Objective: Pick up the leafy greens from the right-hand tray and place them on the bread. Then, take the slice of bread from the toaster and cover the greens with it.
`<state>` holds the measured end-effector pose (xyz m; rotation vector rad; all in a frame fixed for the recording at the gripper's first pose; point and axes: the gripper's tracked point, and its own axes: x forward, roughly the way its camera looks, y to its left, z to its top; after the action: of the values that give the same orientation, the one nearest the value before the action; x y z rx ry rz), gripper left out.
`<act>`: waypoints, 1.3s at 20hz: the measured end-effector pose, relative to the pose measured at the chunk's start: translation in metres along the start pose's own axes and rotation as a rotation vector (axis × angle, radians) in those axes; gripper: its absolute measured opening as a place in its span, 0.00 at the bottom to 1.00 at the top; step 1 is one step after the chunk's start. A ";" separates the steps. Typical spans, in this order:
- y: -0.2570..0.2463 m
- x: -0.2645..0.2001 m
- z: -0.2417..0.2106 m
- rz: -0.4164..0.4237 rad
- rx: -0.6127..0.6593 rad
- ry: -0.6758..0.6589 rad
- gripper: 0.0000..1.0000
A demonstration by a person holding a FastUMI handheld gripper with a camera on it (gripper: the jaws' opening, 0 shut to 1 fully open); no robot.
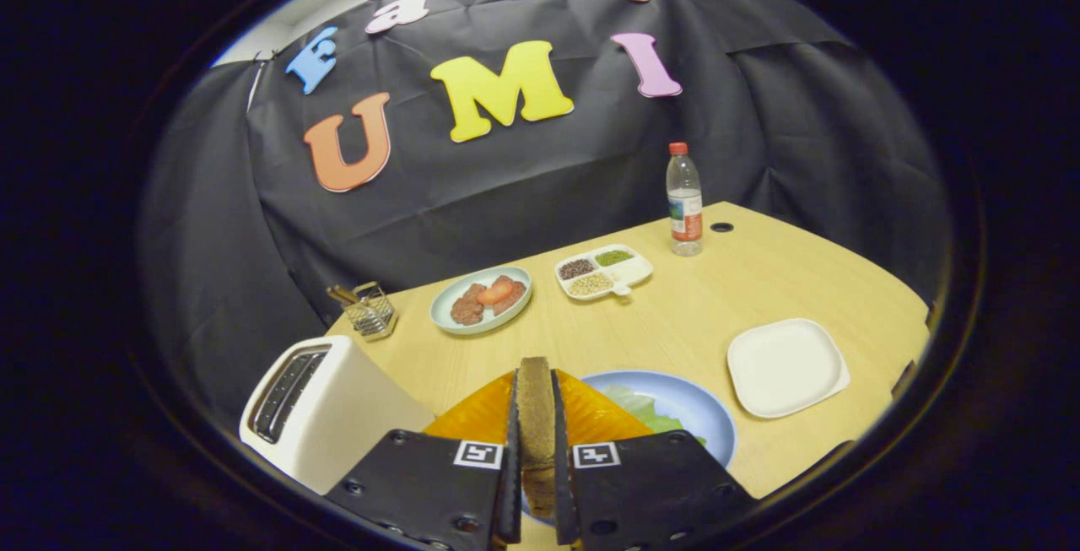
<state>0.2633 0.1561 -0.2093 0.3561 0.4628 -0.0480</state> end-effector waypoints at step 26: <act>-0.077 0.013 -0.042 -0.278 -0.632 -0.080 0.52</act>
<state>0.2472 0.0990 -0.2746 -0.3317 0.4215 -0.1799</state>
